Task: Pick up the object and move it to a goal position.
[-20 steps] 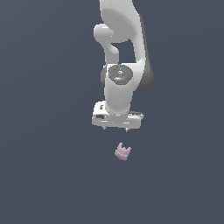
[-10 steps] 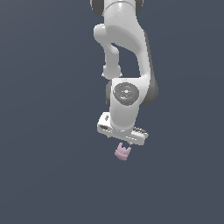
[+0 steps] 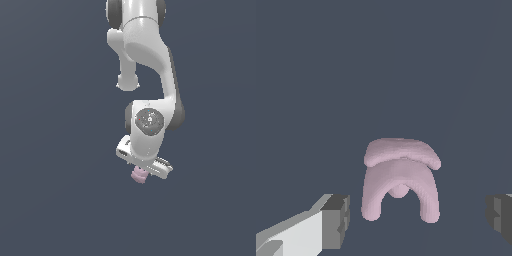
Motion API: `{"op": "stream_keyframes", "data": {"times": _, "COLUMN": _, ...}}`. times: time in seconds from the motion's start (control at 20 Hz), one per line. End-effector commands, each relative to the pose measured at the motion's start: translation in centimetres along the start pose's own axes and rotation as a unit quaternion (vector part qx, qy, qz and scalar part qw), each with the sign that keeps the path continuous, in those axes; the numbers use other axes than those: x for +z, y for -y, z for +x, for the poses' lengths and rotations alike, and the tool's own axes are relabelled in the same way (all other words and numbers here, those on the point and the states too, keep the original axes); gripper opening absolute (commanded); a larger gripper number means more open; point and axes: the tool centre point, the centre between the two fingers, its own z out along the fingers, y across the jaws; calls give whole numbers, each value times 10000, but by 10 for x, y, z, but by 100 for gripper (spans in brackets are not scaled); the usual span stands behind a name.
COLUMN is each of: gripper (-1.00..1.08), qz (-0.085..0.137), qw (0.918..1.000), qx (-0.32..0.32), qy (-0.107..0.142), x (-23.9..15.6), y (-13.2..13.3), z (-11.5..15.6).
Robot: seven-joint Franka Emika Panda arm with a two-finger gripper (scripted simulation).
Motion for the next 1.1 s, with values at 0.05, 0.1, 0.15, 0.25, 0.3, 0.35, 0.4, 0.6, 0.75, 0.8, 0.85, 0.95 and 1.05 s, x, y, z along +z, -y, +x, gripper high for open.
{"op": "stream_keyframes", "data": {"times": 0.05, "gripper": 100, "qz": 5, "qw": 9999, "qx": 146, "qy": 1, "x": 4, "y": 4, "z": 2}}
{"op": "stream_keyframes", "data": {"times": 0.1, "gripper": 100, "qz": 5, "qw": 9999, "qx": 168, "qy": 2, "x": 5, "y": 5, "z": 3}}
{"op": "stream_keyframes", "data": {"times": 0.15, "gripper": 100, "qz": 5, "qw": 9998, "qx": 184, "qy": 2, "x": 5, "y": 5, "z": 3}}
{"op": "stream_keyframes", "data": {"times": 0.25, "gripper": 100, "qz": 6, "qw": 9998, "qx": 196, "qy": 3, "x": 6, "y": 6, "z": 3}}
{"op": "stream_keyframes", "data": {"times": 0.3, "gripper": 100, "qz": 4, "qw": 9998, "qx": 175, "qy": 5, "x": 5, "y": 5, "z": 2}}
{"op": "stream_keyframes", "data": {"times": 0.35, "gripper": 100, "qz": 4, "qw": 9998, "qx": 175, "qy": 5, "x": 6, "y": 5, "z": 2}}
{"op": "stream_keyframes", "data": {"times": 0.4, "gripper": 100, "qz": 4, "qw": 9998, "qx": 175, "qy": 5, "x": 7, "y": 5, "z": 2}}
{"op": "stream_keyframes", "data": {"times": 0.6, "gripper": 100, "qz": 4, "qw": 9998, "qx": 179, "qy": 4, "x": 20, "y": 5, "z": 2}}
{"op": "stream_keyframes", "data": {"times": 0.75, "gripper": 100, "qz": 5, "qw": 9998, "qx": 189, "qy": 4, "x": 37, "y": 5, "z": 2}}
{"op": "stream_keyframes", "data": {"times": 0.8, "gripper": 100, "qz": 5, "qw": 9998, "qx": 192, "qy": 3, "x": 42, "y": 5, "z": 2}}
{"op": "stream_keyframes", "data": {"times": 0.85, "gripper": 100, "qz": 6, "qw": 9998, "qx": 194, "qy": 3, "x": 47, "y": 5, "z": 2}}
{"op": "stream_keyframes", "data": {"times": 0.95, "gripper": 100, "qz": 6, "qw": 9998, "qx": 197, "qy": 3, "x": 54, "y": 5, "z": 2}}
{"op": "stream_keyframes", "data": {"times": 1.05, "gripper": 100, "qz": 6, "qw": 9998, "qx": 197, "qy": 3, "x": 57, "y": 5, "z": 2}}
